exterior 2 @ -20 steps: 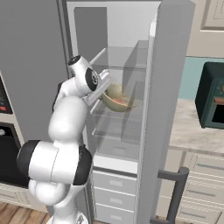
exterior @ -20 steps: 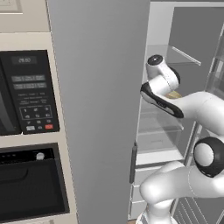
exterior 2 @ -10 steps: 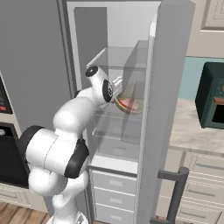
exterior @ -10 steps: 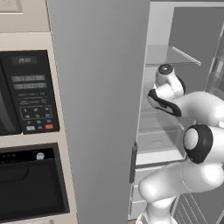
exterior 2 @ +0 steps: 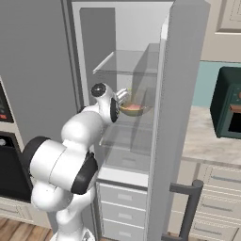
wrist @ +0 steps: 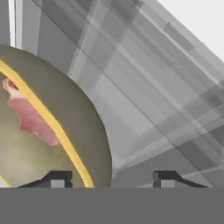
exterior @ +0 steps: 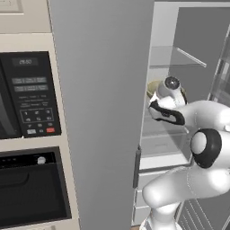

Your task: Place one of the steaks on the plate and the other in the bowl. Then place the bowl in the fridge.

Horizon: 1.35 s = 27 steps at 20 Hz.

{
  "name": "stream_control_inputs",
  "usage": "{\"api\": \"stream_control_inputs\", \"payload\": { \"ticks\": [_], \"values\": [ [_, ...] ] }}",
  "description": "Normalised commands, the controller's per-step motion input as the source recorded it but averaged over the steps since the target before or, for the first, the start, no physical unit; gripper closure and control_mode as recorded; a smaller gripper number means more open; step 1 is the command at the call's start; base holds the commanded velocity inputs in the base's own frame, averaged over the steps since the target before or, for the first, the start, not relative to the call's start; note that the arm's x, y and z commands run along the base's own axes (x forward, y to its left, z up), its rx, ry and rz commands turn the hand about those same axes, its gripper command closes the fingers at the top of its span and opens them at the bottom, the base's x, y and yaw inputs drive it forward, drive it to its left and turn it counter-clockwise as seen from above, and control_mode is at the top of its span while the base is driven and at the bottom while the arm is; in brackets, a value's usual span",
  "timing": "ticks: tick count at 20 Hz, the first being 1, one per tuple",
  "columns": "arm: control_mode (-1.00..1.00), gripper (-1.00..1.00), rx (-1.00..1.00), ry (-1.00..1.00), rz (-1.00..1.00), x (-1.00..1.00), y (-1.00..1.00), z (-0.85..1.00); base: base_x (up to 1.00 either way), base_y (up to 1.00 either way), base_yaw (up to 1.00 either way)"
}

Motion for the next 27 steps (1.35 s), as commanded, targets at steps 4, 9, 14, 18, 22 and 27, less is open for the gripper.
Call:
{"api": "stream_control_inputs", "payload": {
  "ticks": [4,9,14,18,22,27],
  "values": [
    [-1.0,-1.0,-0.09,-0.18,0.32,-0.75,-0.32,0.75,0.0,0.0,0.0],
    [-1.0,-1.0,-0.15,-0.09,0.19,-0.91,-0.25,0.99,0.0,0.0,0.0],
    [-1.0,-1.0,-0.15,-0.07,0.07,-1.0,-0.2,0.94,0.0,0.0,0.0],
    [-1.0,-1.0,-0.11,-0.04,0.0,-1.0,-0.36,1.0,0.0,0.0,0.0],
    [-1.0,-1.0,-0.09,0.0,0.0,-1.0,-0.44,0.9,0.0,0.0,0.0],
    [-1.0,-1.0,-0.16,0.1,0.0,-1.0,-0.37,0.66,0.0,0.0,0.0]
  ]
}}
